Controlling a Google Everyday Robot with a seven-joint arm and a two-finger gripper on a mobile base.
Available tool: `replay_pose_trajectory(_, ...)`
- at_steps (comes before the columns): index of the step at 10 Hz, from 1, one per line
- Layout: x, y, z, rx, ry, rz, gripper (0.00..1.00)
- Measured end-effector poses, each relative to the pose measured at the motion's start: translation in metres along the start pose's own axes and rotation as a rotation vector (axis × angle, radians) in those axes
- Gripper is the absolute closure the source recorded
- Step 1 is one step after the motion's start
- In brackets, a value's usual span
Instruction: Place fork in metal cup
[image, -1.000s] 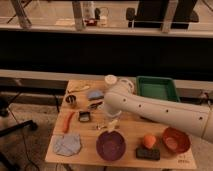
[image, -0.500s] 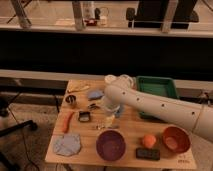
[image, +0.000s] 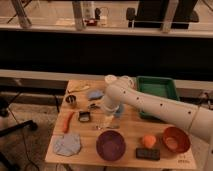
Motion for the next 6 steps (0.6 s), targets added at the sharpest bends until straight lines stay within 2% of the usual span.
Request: replay_pose_trajectory(6,0.0,0.004,0.033,-0.038,-0.077,0.074,0.2)
